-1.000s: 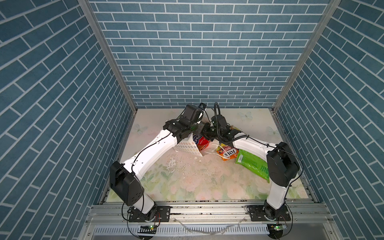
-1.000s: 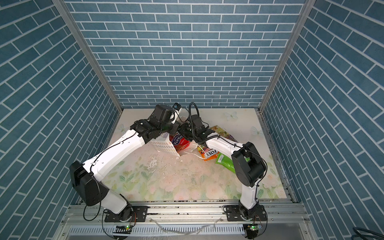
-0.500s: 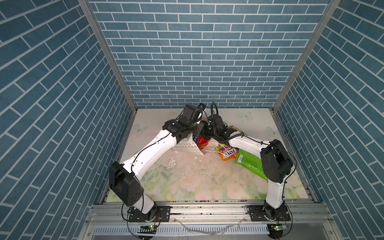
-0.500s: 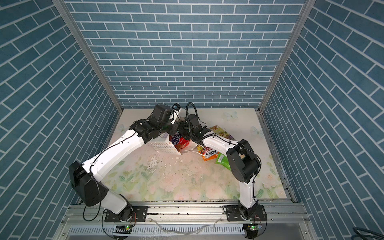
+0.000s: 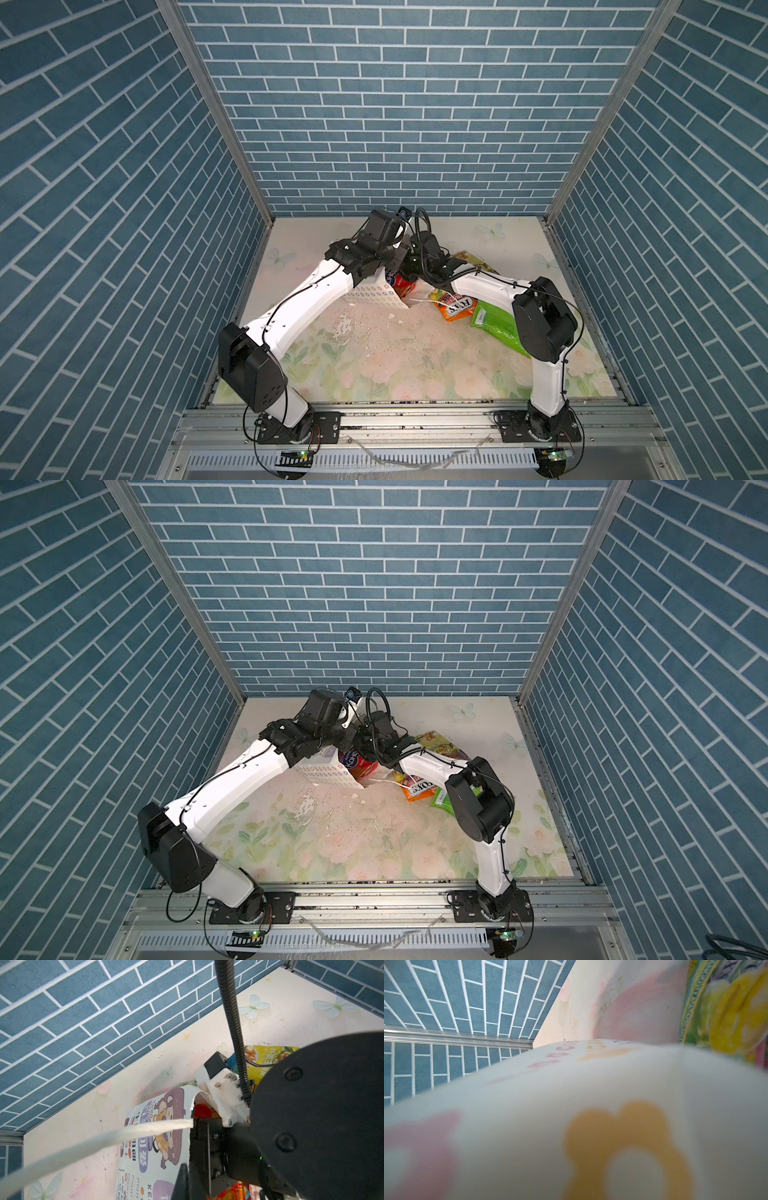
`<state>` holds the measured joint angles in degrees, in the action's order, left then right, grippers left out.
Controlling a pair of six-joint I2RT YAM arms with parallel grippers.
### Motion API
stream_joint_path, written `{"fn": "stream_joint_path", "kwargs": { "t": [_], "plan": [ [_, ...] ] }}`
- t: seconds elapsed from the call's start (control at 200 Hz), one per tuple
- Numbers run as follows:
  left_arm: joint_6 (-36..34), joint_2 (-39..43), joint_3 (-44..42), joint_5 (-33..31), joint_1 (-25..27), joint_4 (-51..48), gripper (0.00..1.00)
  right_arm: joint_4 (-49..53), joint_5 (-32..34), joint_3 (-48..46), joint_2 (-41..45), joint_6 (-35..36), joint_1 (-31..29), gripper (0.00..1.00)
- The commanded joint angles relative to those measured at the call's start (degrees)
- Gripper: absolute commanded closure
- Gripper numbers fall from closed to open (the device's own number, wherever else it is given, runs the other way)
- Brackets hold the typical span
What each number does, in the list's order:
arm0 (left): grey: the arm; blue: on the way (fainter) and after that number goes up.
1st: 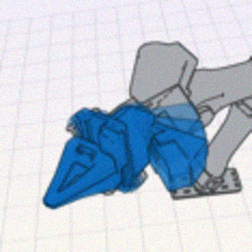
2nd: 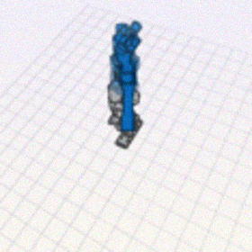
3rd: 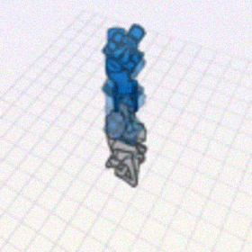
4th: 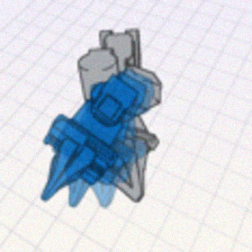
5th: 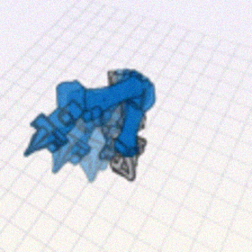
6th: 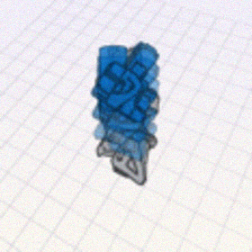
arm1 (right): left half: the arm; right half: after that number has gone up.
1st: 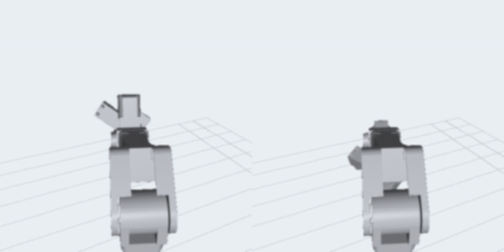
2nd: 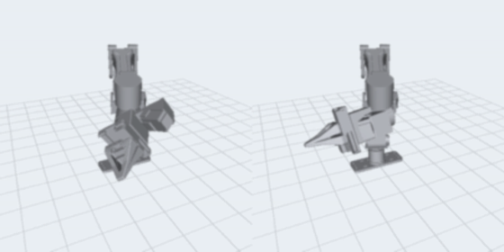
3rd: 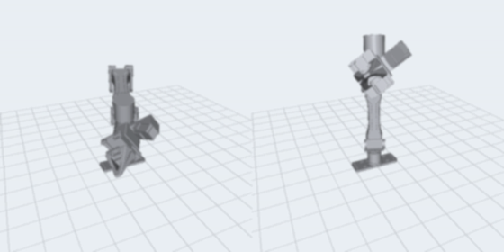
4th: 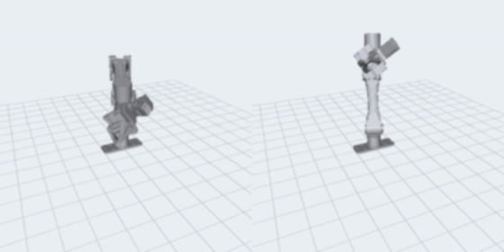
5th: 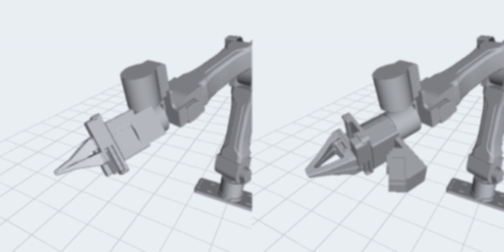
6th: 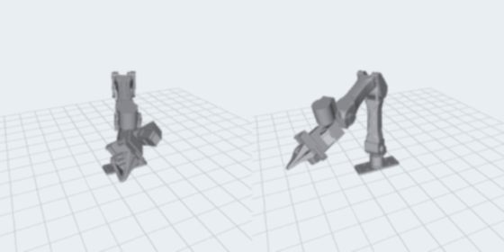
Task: Take the snacks out of the paper bag
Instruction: 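Close the right gripper on the teal packet inside the bag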
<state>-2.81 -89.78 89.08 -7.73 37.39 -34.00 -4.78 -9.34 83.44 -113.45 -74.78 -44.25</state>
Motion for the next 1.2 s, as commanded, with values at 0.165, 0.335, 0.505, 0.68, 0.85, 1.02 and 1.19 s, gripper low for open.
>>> {"fn": "stream_joint_path", "kwargs": {
  "t": [0.165,0.335,0.505,0.68,0.85,1.02,1.19],
  "plan": [
    [-0.9,2.1,0.6,1.0,0.2,2.5,1.00,1.5,1.6,4.5,-3.6,1.8,-0.8,0.56],
    [-1.3,2.1,0.7,0.4,0.2,2.3,1.00,1.4,1.0,3.7,-3.4,2.2,-0.8,0.75],
    [-1.2,1.9,0.9,-0.2,0.2,2.0,1.00,1.7,1.0,2.8,-2.6,3.5,-0.8,0.99],
    [-1.2,1.6,0.9,-1.2,-0.1,1.6,1.00,2.4,1.9,2.3,-1.0,6.1,-0.8,1.00],
    [-0.5,1.4,1.1,-1.4,-0.9,1.2,1.00,2.1,2.2,1.1,0.7,9.1,-0.8,1.00],
    [0.1,1.0,1.4,-1.3,-1.5,0.9,1.00,0.6,2.0,-0.5,2.9,12.1,-0.7,1.00],
    [0.3,0.6,1.5,-1.4,-1.7,0.7,1.00,-1.1,1.9,-2.4,5.0,13.4,-0.2,1.00]
  ]
}}
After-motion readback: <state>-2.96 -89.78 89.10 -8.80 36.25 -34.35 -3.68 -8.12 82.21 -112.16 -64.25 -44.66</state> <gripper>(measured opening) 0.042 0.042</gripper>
